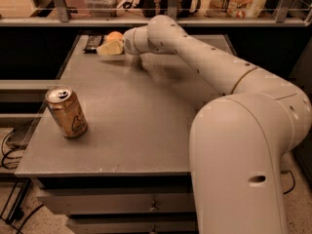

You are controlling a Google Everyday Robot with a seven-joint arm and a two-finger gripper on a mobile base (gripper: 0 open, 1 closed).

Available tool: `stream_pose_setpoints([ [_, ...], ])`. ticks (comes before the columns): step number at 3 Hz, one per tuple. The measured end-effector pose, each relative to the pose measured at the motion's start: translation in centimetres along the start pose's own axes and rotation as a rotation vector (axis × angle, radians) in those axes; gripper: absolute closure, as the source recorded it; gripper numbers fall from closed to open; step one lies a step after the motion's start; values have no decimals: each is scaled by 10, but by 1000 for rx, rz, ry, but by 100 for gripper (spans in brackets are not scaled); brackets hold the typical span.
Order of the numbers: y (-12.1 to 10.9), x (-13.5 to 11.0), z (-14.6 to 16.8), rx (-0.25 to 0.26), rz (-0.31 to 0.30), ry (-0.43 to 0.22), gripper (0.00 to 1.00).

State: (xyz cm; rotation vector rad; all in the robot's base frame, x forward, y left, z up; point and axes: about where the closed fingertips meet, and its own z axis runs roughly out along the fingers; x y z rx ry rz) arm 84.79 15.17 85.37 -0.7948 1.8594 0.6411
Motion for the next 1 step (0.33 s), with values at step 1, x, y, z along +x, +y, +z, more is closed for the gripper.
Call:
stream_pose_setpoints([
  [1, 0, 0, 0, 0, 0, 0, 0],
])
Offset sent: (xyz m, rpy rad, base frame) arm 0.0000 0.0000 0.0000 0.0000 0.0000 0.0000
